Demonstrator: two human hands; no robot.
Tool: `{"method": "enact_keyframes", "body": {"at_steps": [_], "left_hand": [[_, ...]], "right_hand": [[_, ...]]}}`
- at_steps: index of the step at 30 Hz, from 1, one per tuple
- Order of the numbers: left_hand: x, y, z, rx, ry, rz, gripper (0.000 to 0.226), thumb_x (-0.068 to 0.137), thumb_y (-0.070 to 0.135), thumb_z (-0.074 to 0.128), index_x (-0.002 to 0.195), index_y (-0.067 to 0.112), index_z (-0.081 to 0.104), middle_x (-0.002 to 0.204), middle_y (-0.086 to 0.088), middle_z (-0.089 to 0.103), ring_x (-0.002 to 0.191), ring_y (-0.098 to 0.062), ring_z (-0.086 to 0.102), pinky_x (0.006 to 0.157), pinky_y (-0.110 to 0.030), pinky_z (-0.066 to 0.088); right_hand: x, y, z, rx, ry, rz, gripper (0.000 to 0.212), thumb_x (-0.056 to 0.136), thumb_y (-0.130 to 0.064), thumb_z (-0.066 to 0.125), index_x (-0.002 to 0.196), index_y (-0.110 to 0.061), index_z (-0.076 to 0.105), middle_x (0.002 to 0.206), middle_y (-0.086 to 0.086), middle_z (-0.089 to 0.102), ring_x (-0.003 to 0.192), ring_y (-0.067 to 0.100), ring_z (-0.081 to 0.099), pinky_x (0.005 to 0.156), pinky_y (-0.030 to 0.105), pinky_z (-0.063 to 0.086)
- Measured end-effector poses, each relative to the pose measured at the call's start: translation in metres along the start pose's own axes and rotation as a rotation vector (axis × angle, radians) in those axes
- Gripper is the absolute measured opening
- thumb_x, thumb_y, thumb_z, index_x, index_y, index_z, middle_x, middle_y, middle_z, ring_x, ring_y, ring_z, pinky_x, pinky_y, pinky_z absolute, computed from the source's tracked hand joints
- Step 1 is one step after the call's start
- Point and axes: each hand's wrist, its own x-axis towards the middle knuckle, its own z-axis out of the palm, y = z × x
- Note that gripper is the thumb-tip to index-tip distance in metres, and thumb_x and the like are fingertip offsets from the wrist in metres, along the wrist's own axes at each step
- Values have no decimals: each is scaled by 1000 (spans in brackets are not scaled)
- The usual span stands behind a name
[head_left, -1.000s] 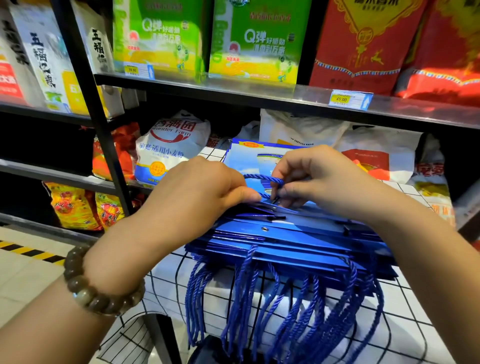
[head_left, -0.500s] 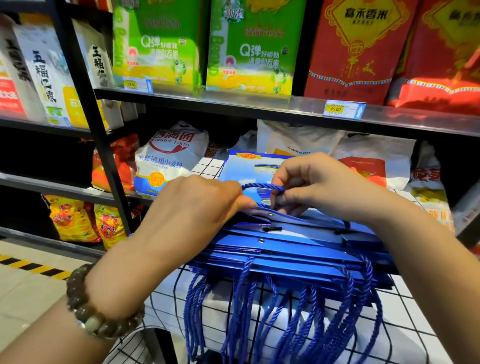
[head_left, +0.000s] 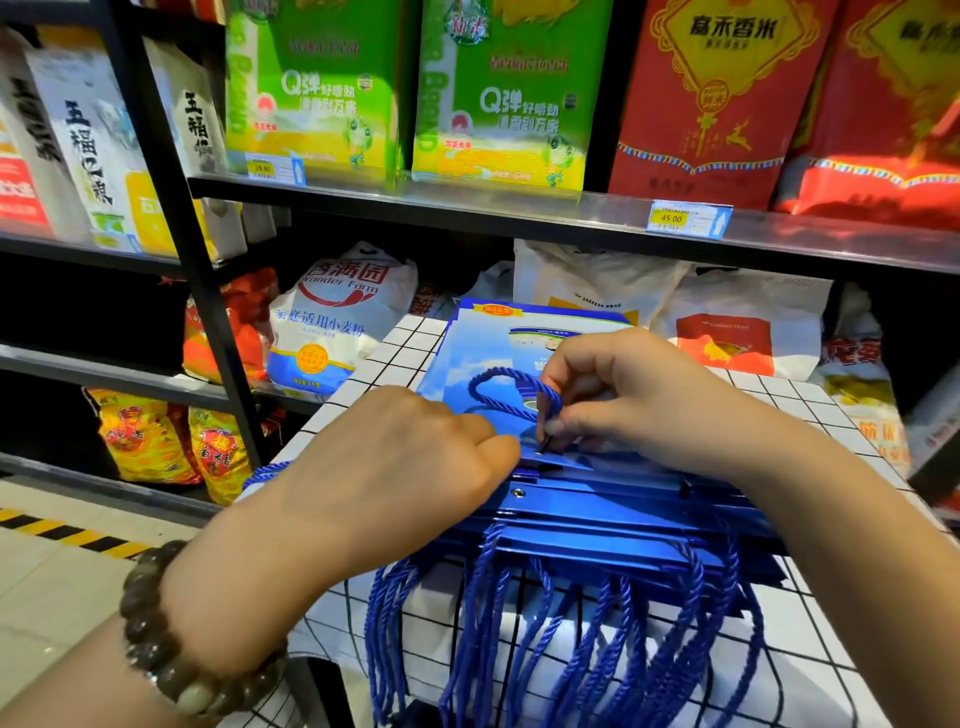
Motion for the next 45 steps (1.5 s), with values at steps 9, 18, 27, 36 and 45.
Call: {"method": "enact_keyframes", "body": {"at_steps": [9, 18, 27, 36, 45], "left_hand": [[6, -8, -6, -88, 137, -205, 10, 66, 14, 63, 74, 16, 69, 53, -2, 60, 39, -27, 54, 38, -22, 23], [21, 13, -24, -302, 186, -548, 32, 78, 45, 47, 64, 22, 64, 67, 3, 65, 60, -22, 62, 41, -20, 26], [33, 20, -19, -304, 31, -490, 18, 88, 32, 54, 75, 26, 44, 81, 1, 61, 78, -24, 57, 65, -30, 29], [19, 10, -9, -563, -98, -433, 26, 94, 37, 32, 70, 29, 35, 76, 10, 40, 83, -19, 48, 93, -29, 29], [9, 12, 0, -653, 99, -467, 32, 78, 51, 38, 73, 26, 57, 74, 9, 58, 70, -10, 53, 64, -31, 43]], "right_hand": [[-6, -7, 5, -89, 31, -137, 30, 89, 3, 51, 111, -13, 62, 104, -7, 65, 95, -6, 59, 82, 4, 42], [-4, 0, 9, -165, 130, -98, 45, 87, 13, 41, 120, -14, 57, 117, -6, 60, 112, 2, 55, 92, 10, 42], [-3, 0, 13, -75, 104, -93, 36, 88, 5, 49, 111, -21, 58, 110, 0, 66, 105, 8, 61, 94, 20, 45], [0, 6, 10, -201, 80, -57, 42, 88, 11, 43, 117, -14, 59, 118, -2, 60, 109, 10, 59, 95, 20, 42], [-2, 2, 7, -136, -12, 15, 34, 91, -5, 48, 116, -22, 63, 109, -10, 64, 101, 4, 56, 92, 19, 41]]}}
